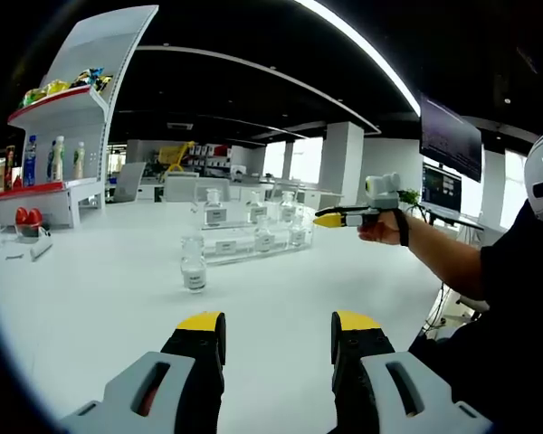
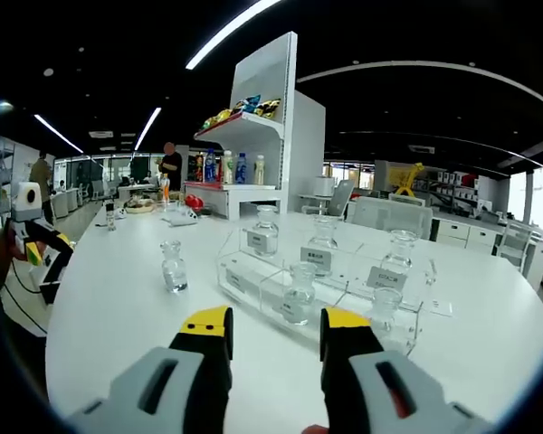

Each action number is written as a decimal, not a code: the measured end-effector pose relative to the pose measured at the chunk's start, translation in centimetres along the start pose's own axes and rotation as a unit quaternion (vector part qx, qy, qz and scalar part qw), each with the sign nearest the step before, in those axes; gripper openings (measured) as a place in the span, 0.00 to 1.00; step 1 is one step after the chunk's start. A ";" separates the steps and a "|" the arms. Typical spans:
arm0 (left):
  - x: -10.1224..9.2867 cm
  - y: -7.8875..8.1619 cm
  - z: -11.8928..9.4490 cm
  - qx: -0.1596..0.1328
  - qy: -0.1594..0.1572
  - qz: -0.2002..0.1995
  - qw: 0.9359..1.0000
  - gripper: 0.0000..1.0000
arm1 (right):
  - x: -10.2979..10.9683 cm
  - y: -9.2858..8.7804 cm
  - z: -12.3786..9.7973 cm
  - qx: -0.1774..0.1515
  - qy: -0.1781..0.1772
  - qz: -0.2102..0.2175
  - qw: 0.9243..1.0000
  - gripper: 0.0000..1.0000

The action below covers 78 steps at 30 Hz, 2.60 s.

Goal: Identify the label on the chemical reagent bottle, grasp the chemical reagent bottle, and place it in the designated position on the reagent rack

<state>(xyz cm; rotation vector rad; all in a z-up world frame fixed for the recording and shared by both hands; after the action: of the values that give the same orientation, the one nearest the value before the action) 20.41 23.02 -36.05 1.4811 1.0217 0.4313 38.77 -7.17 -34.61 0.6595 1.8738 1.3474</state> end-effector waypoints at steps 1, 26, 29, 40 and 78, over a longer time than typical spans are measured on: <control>0.0 0.0 0.0 0.000 -0.001 0.000 1.000 0.47 | 0.1 0.1 -0.2 -0.001 -0.001 -0.001 1.000 0.38; 0.2 0.8 0.3 -0.010 -0.003 0.005 1.000 0.47 | 1.8 -0.6 -4.9 -0.011 -0.012 0.013 1.000 0.38; 0.2 0.8 0.3 -0.011 -0.003 0.004 1.000 0.47 | 1.9 -0.7 -5.5 -0.012 -0.014 0.015 1.000 0.38; 0.2 0.7 0.4 -0.011 -0.004 0.004 1.000 0.47 | 1.4 -1.3 -7.6 -0.013 -0.029 0.024 0.999 0.38; 1.4 0.7 2.2 -0.006 0.001 0.001 1.000 0.48 | 2.9 -2.3 -15.0 -0.007 -0.051 0.024 0.998 0.38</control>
<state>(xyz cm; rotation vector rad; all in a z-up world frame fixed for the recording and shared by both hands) 23.08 22.87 -36.30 1.4703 1.0173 0.4391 25.09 -14.34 -34.67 0.7563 1.7763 1.3312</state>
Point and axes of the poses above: the point that each gripper's makers call its tool centre point, and the gripper's own axes: z roughly forward along the fingers, x roughly to its left, y roughly out of its top, the point moved 3 cm from there along -z, roughly backward along the fingers, and after that the axes turned 10 degrees about -z, right-handed, at the moved point
